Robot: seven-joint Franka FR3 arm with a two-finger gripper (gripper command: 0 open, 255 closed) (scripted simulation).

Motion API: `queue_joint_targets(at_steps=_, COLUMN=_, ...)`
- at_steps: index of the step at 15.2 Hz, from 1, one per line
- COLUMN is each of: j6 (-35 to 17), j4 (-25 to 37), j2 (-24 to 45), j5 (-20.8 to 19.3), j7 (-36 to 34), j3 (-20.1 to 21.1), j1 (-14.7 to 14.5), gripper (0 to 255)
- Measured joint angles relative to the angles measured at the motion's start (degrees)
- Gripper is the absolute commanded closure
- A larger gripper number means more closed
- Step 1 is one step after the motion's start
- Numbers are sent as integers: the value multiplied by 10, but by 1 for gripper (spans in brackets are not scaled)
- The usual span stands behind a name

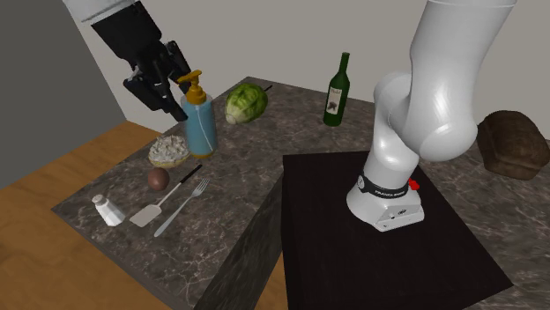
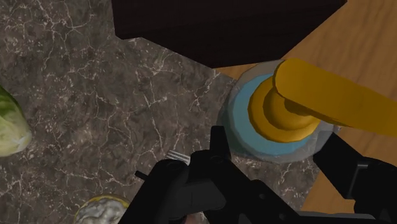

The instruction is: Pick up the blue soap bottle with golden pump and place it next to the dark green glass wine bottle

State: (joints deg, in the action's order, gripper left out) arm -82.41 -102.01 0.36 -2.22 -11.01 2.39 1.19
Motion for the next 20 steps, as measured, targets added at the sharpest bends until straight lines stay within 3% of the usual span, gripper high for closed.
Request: queue_joint_targets(at_steps=20, j6=163, j4=191, j2=28, j5=-2, j7=5, j3=1, j1=-1, gripper=255)
